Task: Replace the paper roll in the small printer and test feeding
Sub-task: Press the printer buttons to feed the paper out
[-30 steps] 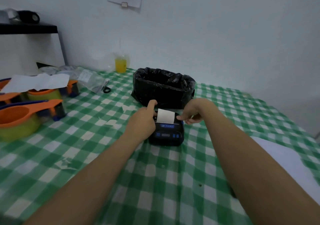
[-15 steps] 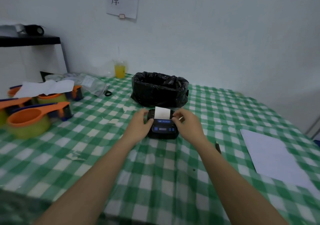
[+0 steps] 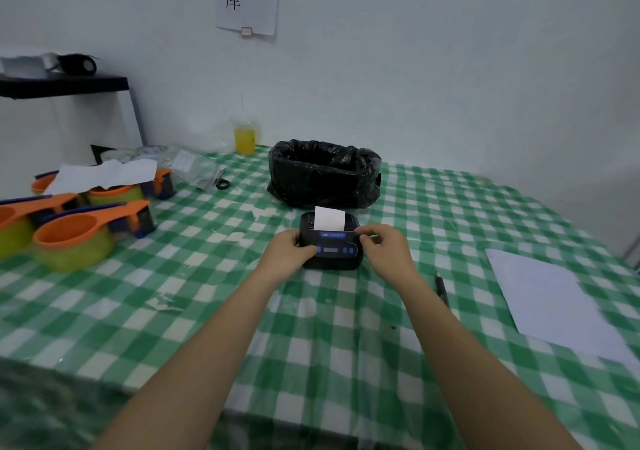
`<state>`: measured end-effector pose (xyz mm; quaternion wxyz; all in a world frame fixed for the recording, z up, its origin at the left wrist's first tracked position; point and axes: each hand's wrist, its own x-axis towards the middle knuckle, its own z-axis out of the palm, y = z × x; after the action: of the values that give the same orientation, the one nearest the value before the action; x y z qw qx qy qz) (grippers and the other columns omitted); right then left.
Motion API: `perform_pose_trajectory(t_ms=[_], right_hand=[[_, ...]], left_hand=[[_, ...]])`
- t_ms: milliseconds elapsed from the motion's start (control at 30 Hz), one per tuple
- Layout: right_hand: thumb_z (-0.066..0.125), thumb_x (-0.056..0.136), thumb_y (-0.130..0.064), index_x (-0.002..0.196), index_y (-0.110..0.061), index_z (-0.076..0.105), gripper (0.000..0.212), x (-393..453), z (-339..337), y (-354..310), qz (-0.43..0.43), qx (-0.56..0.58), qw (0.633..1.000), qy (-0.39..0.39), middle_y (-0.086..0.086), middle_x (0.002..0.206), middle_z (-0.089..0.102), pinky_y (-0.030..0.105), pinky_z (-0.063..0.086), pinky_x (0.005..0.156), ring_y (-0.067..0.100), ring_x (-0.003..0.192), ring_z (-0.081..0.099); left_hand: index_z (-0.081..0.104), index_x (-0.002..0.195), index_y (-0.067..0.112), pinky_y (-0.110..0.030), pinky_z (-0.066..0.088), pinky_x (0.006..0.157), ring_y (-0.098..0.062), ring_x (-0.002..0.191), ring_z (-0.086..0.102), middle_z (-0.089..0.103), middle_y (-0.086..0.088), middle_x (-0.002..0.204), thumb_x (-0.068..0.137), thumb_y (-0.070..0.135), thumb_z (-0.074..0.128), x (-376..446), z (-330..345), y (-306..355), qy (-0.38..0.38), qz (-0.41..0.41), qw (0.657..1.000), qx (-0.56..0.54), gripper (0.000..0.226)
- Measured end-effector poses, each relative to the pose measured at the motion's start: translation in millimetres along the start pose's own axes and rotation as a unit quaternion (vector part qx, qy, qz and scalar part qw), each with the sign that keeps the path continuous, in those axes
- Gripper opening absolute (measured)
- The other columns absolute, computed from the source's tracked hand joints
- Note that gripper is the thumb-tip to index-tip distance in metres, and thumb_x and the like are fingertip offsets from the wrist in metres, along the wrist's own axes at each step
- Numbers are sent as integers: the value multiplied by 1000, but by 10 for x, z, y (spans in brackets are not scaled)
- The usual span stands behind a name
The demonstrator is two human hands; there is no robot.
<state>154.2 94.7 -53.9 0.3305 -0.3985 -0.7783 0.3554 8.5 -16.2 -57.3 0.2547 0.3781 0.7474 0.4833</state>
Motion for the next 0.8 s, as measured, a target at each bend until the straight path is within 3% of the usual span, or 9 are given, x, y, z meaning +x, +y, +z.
perform_pose_trajectory(t_ms=[233, 367, 567, 800], right_hand=[[49, 91, -9, 105, -16, 69, 25, -2, 33, 39, 21, 29, 999, 21, 7, 117, 64, 38, 53, 88, 21, 100, 61], [48, 91, -7, 105, -16, 68, 26, -3, 50, 72, 29, 49, 998, 29, 7, 117, 64, 31, 53, 74, 18, 88, 61], [48, 91, -7, 106, -17, 68, 26, -2, 71, 105, 34, 62, 997, 27, 7, 114, 65, 21, 41, 54, 6, 62, 51], [48, 92, -7, 105, -17, 68, 26, -25, 67, 81, 45, 78, 996, 28, 5, 107, 66, 22, 42, 50, 7, 56, 48]], left_hand=[[65, 108, 11, -42, 52, 91, -25, 97, 67, 71, -8, 106, 81, 15, 62, -6, 54, 17, 18, 0, 1000, -11, 27], [65, 109, 10, -38, 53, 89, -24, 97, 67, 70, -8, 107, 82, 14, 62, -12, 58, 23, 18, 3, 1000, -12, 28], [65, 110, 10, -36, 53, 88, -22, 98, 66, 70, -5, 104, 82, 14, 63, -31, 58, 11, 22, 5, 999, -23, 29], [64, 114, 10, -24, 46, 75, -16, 92, 63, 66, 1, 103, 82, 14, 63, -33, 68, 6, 27, 12, 999, -28, 32]])
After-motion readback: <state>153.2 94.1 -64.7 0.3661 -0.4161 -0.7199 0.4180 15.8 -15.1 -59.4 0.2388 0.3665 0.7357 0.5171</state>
